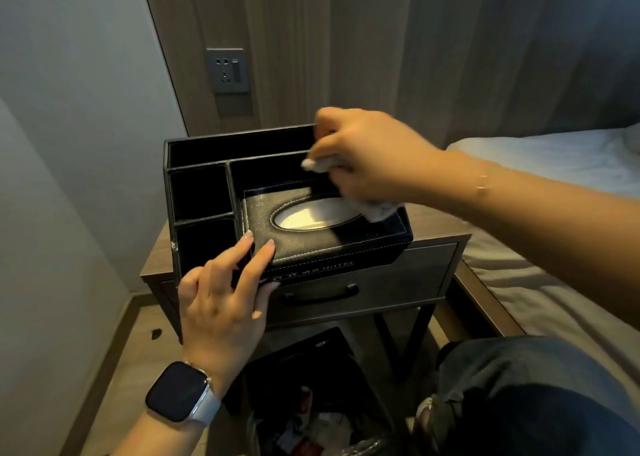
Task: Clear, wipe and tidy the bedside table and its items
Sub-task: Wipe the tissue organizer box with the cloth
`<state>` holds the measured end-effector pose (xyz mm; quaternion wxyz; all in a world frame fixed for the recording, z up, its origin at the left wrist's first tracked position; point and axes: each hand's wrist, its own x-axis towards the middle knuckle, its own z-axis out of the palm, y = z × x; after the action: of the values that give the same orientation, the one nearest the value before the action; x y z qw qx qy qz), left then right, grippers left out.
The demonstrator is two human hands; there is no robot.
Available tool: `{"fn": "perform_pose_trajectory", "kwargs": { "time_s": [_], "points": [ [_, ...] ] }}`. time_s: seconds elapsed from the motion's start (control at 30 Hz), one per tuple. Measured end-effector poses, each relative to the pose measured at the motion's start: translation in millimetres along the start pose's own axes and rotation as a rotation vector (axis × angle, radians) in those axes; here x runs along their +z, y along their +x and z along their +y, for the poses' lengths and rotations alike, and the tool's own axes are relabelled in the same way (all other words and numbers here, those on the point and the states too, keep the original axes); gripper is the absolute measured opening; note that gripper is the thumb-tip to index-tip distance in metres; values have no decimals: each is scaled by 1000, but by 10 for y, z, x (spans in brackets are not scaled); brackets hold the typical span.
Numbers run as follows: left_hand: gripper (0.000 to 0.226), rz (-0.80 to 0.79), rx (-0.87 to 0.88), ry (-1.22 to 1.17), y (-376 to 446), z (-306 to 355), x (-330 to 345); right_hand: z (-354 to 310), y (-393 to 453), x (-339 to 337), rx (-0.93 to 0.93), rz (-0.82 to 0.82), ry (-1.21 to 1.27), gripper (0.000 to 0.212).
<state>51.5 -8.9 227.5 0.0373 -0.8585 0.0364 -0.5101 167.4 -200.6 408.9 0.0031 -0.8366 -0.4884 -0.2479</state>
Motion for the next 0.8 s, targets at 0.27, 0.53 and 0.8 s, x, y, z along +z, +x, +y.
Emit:
{"fn": "perform_pose_trajectory", "kwargs": {
  "time_s": [0.27,0.53,0.8],
  "points": [
    [53,-2,16,10,8,-9,-12,-376,316,341,-264,-129,-270,21],
    [54,9,20,-11,0,-28,9,80,73,71,-55,-354,-430,17],
    [51,37,17,3,-39,14,6,-515,176,353,-28,-176,-297,25]
  ]
}}
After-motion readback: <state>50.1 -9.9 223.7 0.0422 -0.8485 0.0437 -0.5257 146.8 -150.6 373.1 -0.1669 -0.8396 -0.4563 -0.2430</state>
